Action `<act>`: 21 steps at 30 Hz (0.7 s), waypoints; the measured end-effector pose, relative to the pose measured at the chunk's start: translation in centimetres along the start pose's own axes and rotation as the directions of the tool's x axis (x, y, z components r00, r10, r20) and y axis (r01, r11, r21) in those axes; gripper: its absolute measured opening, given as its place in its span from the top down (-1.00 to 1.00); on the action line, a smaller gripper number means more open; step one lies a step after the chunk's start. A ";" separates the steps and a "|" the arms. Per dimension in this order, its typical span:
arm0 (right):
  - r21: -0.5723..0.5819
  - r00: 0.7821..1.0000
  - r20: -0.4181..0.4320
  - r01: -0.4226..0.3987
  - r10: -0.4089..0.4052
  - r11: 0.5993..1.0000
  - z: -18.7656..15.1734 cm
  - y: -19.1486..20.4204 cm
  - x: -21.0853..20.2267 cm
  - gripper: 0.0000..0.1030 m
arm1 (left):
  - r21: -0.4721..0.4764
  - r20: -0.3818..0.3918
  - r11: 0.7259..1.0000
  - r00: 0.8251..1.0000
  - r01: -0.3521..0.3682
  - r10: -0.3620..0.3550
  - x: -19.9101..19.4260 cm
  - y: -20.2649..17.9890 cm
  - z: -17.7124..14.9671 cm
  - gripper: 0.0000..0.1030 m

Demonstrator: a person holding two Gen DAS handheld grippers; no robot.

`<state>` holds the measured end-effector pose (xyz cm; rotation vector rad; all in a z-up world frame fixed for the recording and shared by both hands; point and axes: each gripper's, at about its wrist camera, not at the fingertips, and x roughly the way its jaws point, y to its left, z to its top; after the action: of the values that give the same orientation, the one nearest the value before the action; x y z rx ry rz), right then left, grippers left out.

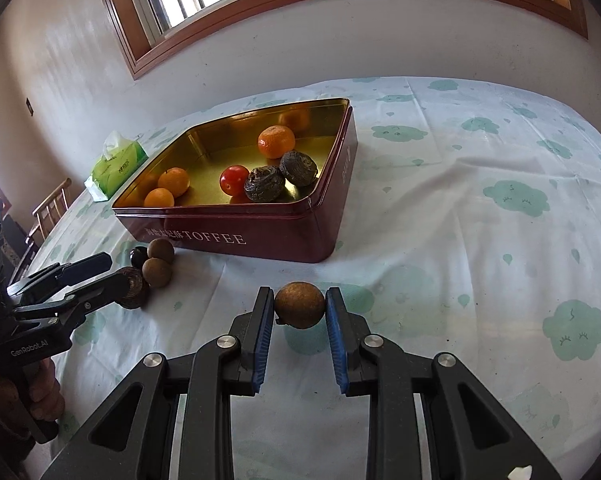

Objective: Organize fruits
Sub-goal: 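Grasp a tan fruit with the right tool while the left tool grasps a dark fruit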

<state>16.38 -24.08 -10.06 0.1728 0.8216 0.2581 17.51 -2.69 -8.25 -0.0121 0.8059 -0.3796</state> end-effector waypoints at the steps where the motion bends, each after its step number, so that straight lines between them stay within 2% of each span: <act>1: 0.001 1.000 0.001 -0.004 0.004 1.000 0.0 0.0 0.0 0.53 | -0.006 -0.010 1.000 1.000 0.010 -0.010 0.4 0.0 0.1 -0.18; 3: 0.006 1.000 0.004 -0.007 0.007 1.000 0.0 -0.1 0.0 0.53 | -0.022 -0.049 0.999 0.998 0.033 -0.034 1.3 0.1 0.0 -0.07; 4: 0.009 1.000 0.001 -0.010 0.010 1.000 0.0 -0.2 0.0 0.53 | -0.034 -0.070 0.998 0.997 0.043 -0.045 1.8 0.3 -0.2 0.09; 5: 0.011 1.000 0.000 -0.011 0.011 1.000 0.0 -0.2 0.0 0.53 | -0.044 -0.075 0.998 0.996 0.046 -0.049 1.9 0.5 -0.3 0.13; 7: 0.010 1.000 -0.003 -0.012 0.012 1.000 0.0 -0.2 0.1 0.53 | -0.072 -0.062 0.995 0.995 0.069 -0.074 1.8 0.9 -0.3 0.38; 10: -0.003 1.000 -0.014 -0.009 0.009 1.000 0.1 0.0 0.3 0.53 | -0.119 -0.057 0.988 0.993 0.094 -0.101 1.8 1.6 -0.5 0.39; 14: 0.000 1.000 -0.020 -0.003 0.003 1.000 0.1 0.0 0.4 0.53 | -0.123 -0.021 0.991 0.999 0.047 -0.050 0.5 1.2 -1.0 0.49; 21: -0.011 1.000 0.020 -0.019 0.019 1.000 -0.1 1.6 -0.6 0.53 | -0.131 0.074 0.990 0.995 -0.057 0.067 -2.4 0.7 -1.7 0.49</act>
<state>15.65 -22.71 -9.34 0.1733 0.7992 0.2782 15.04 -1.03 -7.80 -0.1210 0.7504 -0.2660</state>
